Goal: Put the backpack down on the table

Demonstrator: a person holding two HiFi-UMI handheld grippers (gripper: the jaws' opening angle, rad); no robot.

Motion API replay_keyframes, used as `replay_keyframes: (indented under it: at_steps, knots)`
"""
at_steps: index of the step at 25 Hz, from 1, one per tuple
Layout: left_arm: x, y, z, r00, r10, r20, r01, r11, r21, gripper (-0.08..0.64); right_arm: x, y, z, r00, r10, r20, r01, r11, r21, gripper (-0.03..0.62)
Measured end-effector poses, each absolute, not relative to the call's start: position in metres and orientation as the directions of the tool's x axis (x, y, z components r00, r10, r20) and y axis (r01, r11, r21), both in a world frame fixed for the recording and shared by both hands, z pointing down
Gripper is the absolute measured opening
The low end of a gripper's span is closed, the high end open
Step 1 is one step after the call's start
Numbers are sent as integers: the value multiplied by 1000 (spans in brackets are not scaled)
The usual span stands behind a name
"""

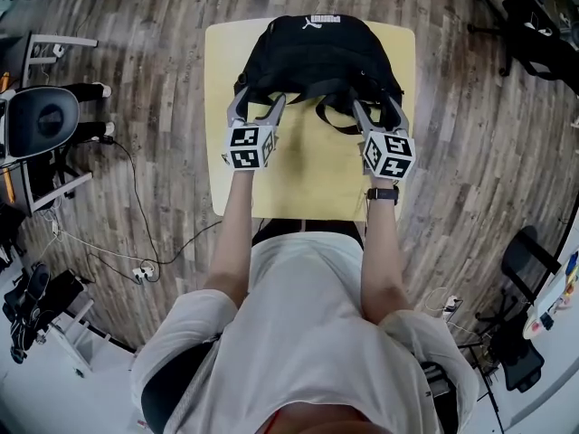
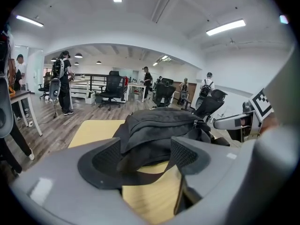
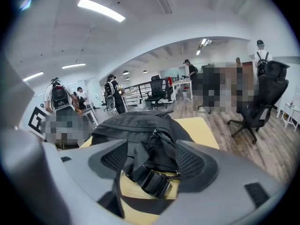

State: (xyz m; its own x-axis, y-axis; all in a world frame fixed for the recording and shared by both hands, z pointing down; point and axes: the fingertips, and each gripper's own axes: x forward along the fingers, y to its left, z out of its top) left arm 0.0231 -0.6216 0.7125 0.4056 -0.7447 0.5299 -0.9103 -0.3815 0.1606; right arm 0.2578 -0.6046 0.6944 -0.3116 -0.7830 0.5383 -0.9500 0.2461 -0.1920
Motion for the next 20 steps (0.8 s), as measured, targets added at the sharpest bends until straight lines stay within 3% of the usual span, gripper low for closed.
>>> replay_keyframes:
  at_steps: [20]
  knots:
    - [12,-558,618,459,-784,418,-886,-440,149,311,208,-545,592,-281,-877,390,-960,257,-115,288]
